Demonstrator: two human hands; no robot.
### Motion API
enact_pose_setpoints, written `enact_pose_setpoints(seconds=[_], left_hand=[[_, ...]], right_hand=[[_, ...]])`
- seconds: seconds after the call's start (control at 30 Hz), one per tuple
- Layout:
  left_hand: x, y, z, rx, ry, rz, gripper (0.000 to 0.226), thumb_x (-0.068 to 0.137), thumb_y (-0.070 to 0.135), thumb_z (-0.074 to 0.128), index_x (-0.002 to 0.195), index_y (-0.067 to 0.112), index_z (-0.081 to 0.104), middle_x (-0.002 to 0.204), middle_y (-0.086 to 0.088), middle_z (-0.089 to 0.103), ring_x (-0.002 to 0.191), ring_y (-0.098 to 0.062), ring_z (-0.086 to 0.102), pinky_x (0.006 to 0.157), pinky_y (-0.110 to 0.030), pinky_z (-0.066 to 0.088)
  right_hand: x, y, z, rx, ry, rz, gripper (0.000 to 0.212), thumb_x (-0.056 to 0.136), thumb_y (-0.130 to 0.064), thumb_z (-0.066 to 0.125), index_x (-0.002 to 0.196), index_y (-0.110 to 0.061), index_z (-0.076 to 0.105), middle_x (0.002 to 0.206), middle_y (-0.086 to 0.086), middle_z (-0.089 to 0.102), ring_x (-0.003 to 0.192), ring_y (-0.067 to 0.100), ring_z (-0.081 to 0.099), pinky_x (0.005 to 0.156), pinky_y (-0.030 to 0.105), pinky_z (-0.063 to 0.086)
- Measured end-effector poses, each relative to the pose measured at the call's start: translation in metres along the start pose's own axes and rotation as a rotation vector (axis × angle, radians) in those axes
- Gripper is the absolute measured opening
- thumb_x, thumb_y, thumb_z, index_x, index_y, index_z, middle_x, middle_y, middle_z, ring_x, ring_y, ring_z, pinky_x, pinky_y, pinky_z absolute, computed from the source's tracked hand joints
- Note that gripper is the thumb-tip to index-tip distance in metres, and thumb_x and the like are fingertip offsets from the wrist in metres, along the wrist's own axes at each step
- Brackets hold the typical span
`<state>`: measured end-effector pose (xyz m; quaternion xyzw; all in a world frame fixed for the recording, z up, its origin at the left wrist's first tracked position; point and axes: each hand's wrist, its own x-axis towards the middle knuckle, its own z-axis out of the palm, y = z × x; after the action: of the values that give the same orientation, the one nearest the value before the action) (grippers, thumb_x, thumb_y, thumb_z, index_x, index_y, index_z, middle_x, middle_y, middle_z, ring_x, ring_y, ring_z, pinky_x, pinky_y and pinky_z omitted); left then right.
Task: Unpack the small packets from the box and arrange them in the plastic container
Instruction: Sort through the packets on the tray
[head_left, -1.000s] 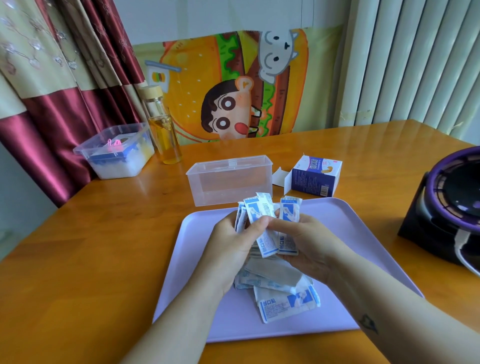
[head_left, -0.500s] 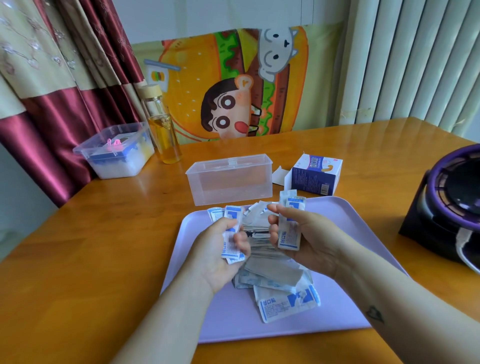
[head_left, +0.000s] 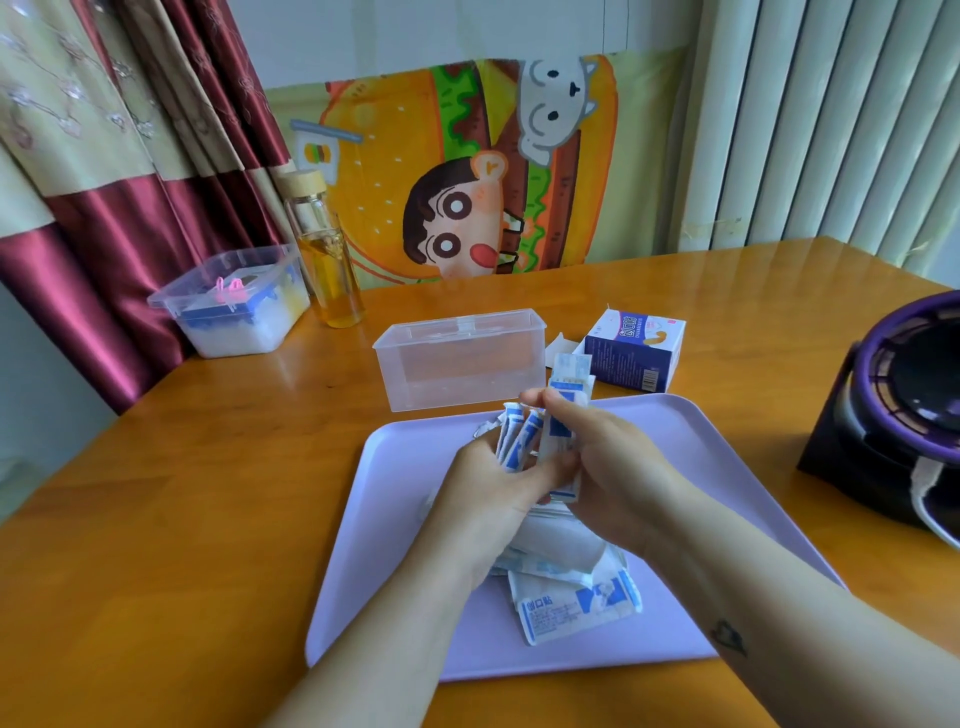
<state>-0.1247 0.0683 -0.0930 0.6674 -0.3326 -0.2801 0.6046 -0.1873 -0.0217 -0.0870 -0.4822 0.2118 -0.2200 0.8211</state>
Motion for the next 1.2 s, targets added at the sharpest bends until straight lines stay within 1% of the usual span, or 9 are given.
enact_pose_setpoints(seconds=[0.27, 0.5, 0.57, 0.73, 0.87, 0.97, 1.03, 1.1, 1.2], left_hand=[[-0.001, 0.001, -0.021, -0.092, -0.097, -0.158, 0.025, 0.076, 0.020, 0.075, 0.099, 0.016, 0.068, 0.090, -0.002, 0.073, 0.067, -0.008, 0.059, 0.049, -0.016, 0.035], [0.001, 0.005, -0.034, -0.721, -0.080, -0.344, 0.034, 0.092, -0.002, 0.038, 0.119, 0.011, 0.055, 0.088, -0.005, 0.073, 0.058, -0.006, 0.044, 0.039, -0.013, 0.035], [0.002, 0.003, -0.039, -0.831, -0.059, -0.413, 0.035, 0.091, 0.000, 0.039, 0.119, 0.011, 0.056, 0.079, -0.005, 0.070, 0.063, -0.009, 0.047, 0.045, -0.018, 0.045], [0.004, 0.001, -0.035, -0.969, 0.005, -0.484, 0.021, 0.094, 0.013, 0.046, 0.108, 0.005, 0.059, 0.063, -0.004, 0.054, 0.058, -0.012, 0.052, 0.069, -0.033, 0.055], [0.006, 0.003, -0.032, -1.000, 0.023, -0.532, 0.023, 0.096, 0.023, 0.046, 0.105, 0.007, 0.059, 0.061, -0.004, 0.051, 0.039, -0.007, 0.039, 0.043, -0.015, 0.045], [0.005, 0.004, -0.030, -0.992, 0.018, -0.538, 0.021, 0.096, 0.023, 0.046, 0.107, 0.010, 0.059, 0.066, -0.006, 0.057, 0.039, -0.007, 0.038, 0.041, -0.014, 0.042], [0.004, 0.005, -0.028, -0.986, 0.007, -0.534, 0.020, 0.096, 0.020, 0.045, 0.107, 0.010, 0.059, 0.068, -0.007, 0.059, 0.043, -0.008, 0.040, 0.043, -0.016, 0.045], [0.003, 0.007, -0.025, -0.977, -0.011, -0.545, 0.021, 0.094, 0.013, 0.044, 0.108, 0.007, 0.059, 0.069, -0.007, 0.057, 0.046, -0.008, 0.041, 0.045, -0.017, 0.047], [0.003, 0.006, -0.018, -0.966, -0.048, -0.584, 0.027, 0.091, 0.008, 0.044, 0.115, 0.009, 0.056, 0.072, -0.006, 0.056, 0.051, -0.009, 0.045, 0.046, -0.018, 0.047]], right_hand=[[0.004, -0.013, -0.015, 0.078, -0.003, 0.012, 0.033, 0.098, -0.032, 0.042, 0.097, -0.016, 0.071, 0.114, 0.011, 0.066, 0.111, 0.028, 0.060, 0.099, 0.046, 0.045], [0.006, -0.033, -0.025, 0.066, 0.178, -0.104, 0.027, 0.100, -0.019, 0.042, 0.100, -0.010, 0.067, 0.099, 0.005, 0.064, 0.094, 0.019, 0.061, 0.083, 0.040, 0.052], [0.005, -0.038, -0.034, -0.101, 0.225, -0.134, 0.021, 0.097, -0.018, 0.049, 0.108, -0.010, 0.065, 0.099, 0.005, 0.064, 0.087, 0.017, 0.061, 0.069, 0.034, 0.053], [0.018, -0.036, -0.077, -1.150, 0.404, -0.193, 0.046, 0.092, -0.019, 0.053, 0.138, -0.017, 0.043, 0.120, 0.010, 0.062, 0.106, 0.025, 0.059, 0.083, 0.029, 0.043], [0.026, -0.027, -0.101, -1.318, 0.419, -0.068, 0.038, 0.095, -0.016, 0.047, 0.133, -0.014, 0.048, 0.125, 0.013, 0.058, 0.104, 0.027, 0.055, 0.074, 0.024, 0.035], [0.028, -0.021, -0.110, -1.509, 0.386, -0.009, 0.042, 0.096, -0.019, 0.047, 0.137, -0.014, 0.043, 0.138, 0.013, 0.045, 0.122, 0.029, 0.045, 0.091, 0.030, 0.037], [0.022, -0.025, -0.104, -1.545, 0.440, -0.130, 0.048, 0.095, -0.025, 0.051, 0.141, -0.017, 0.039, 0.143, 0.011, 0.038, 0.129, 0.030, 0.034, 0.101, 0.035, 0.033], [0.009, -0.034, -0.082, -1.415, 0.354, -0.373, 0.057, 0.089, -0.033, 0.060, 0.140, -0.021, 0.040, 0.142, 0.004, 0.040, 0.129, 0.024, 0.037, 0.102, 0.033, 0.033], [-0.021, -0.041, -0.033, -1.261, -0.151, -0.415, 0.096, 0.068, -0.045, 0.078, 0.146, -0.031, 0.024, 0.147, -0.013, 0.032, 0.134, 0.001, 0.030, 0.105, 0.015, 0.028]])
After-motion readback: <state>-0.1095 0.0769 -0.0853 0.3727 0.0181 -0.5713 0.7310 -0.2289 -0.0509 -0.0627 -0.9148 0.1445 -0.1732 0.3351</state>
